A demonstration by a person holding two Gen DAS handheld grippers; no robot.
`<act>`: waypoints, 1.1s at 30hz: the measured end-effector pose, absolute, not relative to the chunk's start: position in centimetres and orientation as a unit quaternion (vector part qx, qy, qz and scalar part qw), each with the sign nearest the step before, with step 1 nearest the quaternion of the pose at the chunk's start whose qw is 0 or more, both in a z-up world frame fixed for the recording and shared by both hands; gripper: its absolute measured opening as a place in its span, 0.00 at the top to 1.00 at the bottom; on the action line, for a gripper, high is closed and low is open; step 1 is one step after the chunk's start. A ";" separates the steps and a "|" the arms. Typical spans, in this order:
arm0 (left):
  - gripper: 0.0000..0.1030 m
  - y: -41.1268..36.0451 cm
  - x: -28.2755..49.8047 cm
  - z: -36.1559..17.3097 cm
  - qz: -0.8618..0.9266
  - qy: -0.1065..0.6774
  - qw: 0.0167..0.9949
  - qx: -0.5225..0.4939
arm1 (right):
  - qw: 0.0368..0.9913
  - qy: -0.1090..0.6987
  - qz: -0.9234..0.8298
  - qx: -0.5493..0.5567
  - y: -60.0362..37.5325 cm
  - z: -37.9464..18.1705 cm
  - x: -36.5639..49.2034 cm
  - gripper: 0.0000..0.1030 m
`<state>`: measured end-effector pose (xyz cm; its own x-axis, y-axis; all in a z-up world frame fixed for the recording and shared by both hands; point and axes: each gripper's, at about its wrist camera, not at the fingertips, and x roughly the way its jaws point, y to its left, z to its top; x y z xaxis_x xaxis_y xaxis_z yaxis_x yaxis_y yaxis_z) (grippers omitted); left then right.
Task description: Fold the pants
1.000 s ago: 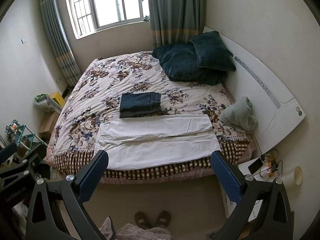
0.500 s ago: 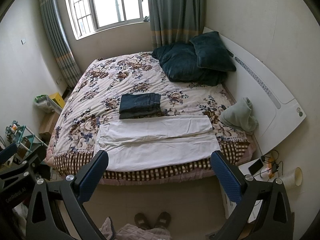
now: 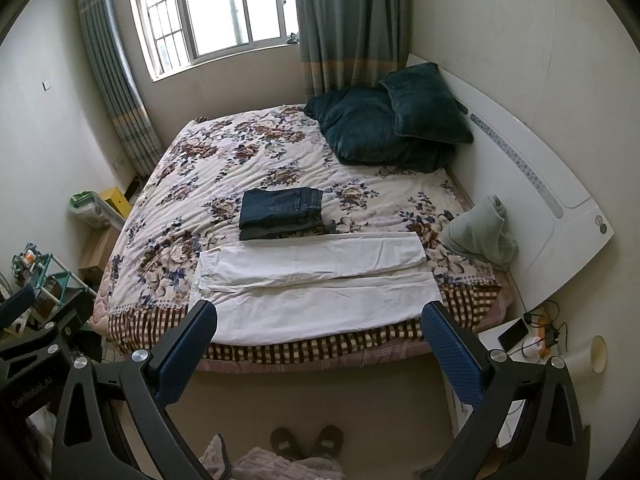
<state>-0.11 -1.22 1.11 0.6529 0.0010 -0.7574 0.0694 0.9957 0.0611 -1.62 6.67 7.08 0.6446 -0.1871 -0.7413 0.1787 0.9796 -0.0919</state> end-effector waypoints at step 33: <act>0.00 -4.7 19.3 -14.0 0.046 0.479 0.874 0.067 | 0.868 0.470 -0.155 0.036 -2.5 -8.9 22.6 0.00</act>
<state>19.32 -4.70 -14.05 0.5374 0.1441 -0.8309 -0.0163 0.9869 0.1607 22.55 -2.46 -8.88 0.5101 -0.2345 -0.8275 0.3024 0.9496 -0.0827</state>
